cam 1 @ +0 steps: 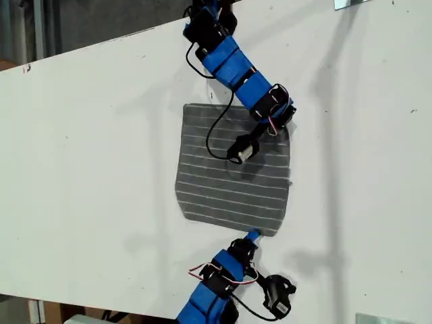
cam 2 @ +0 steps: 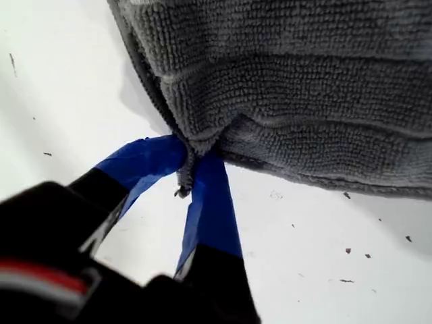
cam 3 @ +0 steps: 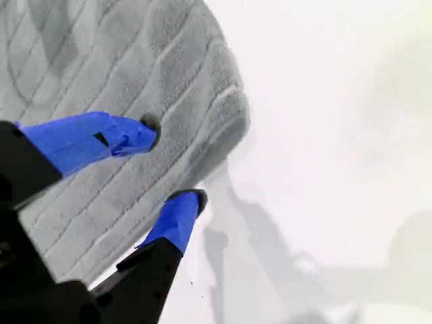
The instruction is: Grasp corners of a square towel and fold twice.
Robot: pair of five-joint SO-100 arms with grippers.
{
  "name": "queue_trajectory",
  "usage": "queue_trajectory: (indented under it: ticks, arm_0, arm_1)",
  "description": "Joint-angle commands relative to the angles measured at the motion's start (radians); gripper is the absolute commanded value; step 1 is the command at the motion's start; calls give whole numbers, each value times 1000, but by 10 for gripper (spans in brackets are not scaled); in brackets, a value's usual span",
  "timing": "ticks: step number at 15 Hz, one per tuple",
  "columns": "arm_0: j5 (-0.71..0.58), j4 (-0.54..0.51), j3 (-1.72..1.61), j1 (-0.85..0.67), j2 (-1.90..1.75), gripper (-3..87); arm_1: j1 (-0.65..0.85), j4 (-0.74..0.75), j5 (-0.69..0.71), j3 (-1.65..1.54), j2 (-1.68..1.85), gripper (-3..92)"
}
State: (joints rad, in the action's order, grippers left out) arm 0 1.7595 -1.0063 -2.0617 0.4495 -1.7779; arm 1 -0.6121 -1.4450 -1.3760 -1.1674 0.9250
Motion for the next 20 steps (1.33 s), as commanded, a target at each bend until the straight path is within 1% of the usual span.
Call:
queue_trajectory:
  ticks: [1, 2, 4, 6, 7, 9, 10, 11, 12, 13, 14, 15, 17, 18, 19, 20]
  arm_0:
    - [-40, 92, 95, 40, 41, 187]
    - [-28, 95, 101, 44, 72, 189]
    - [-9, 164, 84, 44, 141, 192]
    - [44, 163, 77, 38, 218, 193]
    - [51, 190, 55, 38, 238, 194]
    - [63, 201, 61, 41, 272, 192]
    - [69, 222, 63, 46, 291, 190]
    - [69, 275, 61, 54, 328, 170]
    - [75, 341, 75, 60, 387, 10]
    - [83, 390, 109, 72, 443, 0]
    - [80, 331, 213, 83, 495, 0]
    - [49, 179, 377, 86, 538, 0]
    - [-52, -175, 810, 80, 630, 0]
    - [-121, -313, 1022, 67, 681, 0]
    - [-189, -390, 1154, 48, 699, 0]
    - [-247, -396, 1164, 26, 653, 0]
  arm_1:
    - [2, -11, -3, -14, 8, -2]
    - [-2, -8, -3, -14, 6, -2]
    - [-3, -5, -3, -14, 5, -2]
    - [-11, -5, -3, -14, 9, -2]
    - [-15, -2, -5, -14, 12, -2]
    - [-18, -5, -9, -14, 15, -2]
    - [-20, -5, -11, -14, 15, -2]
    - [-20, -5, -11, -12, 17, -2]
    - [-20, -5, -12, -9, 18, -2]
    - [-21, -6, -18, -6, 21, -2]
    - [-23, -12, -28, -3, 34, -2]
    - [-25, -17, -34, 0, 58, -2]
    - [-26, -46, -46, 23, 135, -2]
    - [-21, -81, -51, 44, 178, -2]
    - [-9, -110, -51, 52, 224, -2]
    - [11, -137, -46, 54, 272, -2]
